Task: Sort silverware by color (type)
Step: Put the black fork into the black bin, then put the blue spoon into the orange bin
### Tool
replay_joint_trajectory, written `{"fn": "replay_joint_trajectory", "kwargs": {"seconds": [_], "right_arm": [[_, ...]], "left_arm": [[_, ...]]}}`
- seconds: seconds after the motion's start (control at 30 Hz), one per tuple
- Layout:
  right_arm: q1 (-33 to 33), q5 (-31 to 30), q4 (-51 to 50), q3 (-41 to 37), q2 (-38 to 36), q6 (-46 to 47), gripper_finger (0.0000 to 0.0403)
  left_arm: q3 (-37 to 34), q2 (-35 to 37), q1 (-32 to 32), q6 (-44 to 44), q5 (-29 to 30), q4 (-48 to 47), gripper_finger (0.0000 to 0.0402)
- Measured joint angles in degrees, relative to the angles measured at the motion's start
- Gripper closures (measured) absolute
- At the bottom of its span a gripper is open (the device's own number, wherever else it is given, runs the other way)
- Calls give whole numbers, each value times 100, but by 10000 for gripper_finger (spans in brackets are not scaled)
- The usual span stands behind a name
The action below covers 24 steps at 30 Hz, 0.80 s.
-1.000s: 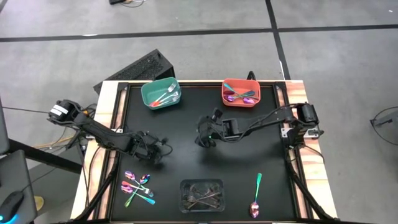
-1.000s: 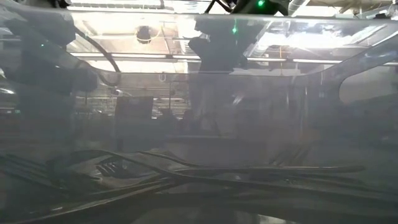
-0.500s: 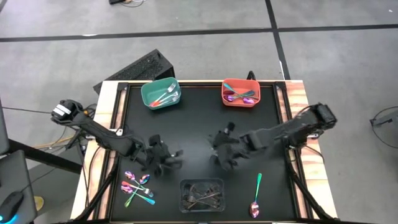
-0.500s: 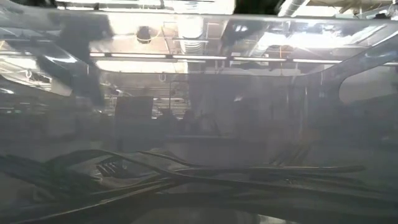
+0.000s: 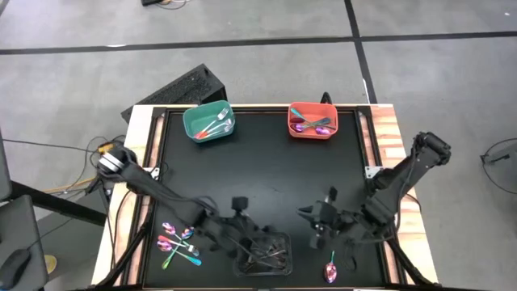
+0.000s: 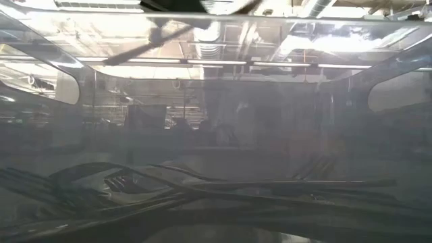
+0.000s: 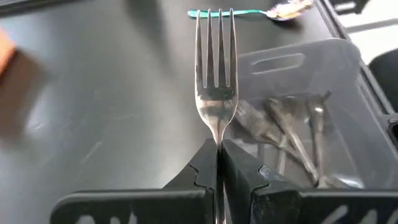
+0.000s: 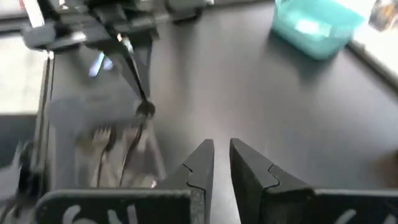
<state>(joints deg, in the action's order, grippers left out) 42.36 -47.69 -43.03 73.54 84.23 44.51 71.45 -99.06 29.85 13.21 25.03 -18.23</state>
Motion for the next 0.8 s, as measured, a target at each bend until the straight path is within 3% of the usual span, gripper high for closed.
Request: {"fn": "replay_joint_trajectory", "kwargs": {"seconds": [0.13,0.33,0.5,0.67,0.8], "right_arm": [[220,526,-1064,-4,-33,1494,333],[415,1257,-2336,-4,20,3158,332],[482,2417,-2515,-1,179,2793,320],[516,3078,-2257,-2,687,1964,268],[575,4100,-2125,-4,1301,847,228]], "left_arm": [[671,-628,-28,-7,-269,-290,401],[955,-980,-33,228,-688,-281,400],[944,-986,-29,378,-1000,-297,372],[941,-986,37,311,-1230,-156,309],[941,-986,97,258,-1257,-138,266]]}}
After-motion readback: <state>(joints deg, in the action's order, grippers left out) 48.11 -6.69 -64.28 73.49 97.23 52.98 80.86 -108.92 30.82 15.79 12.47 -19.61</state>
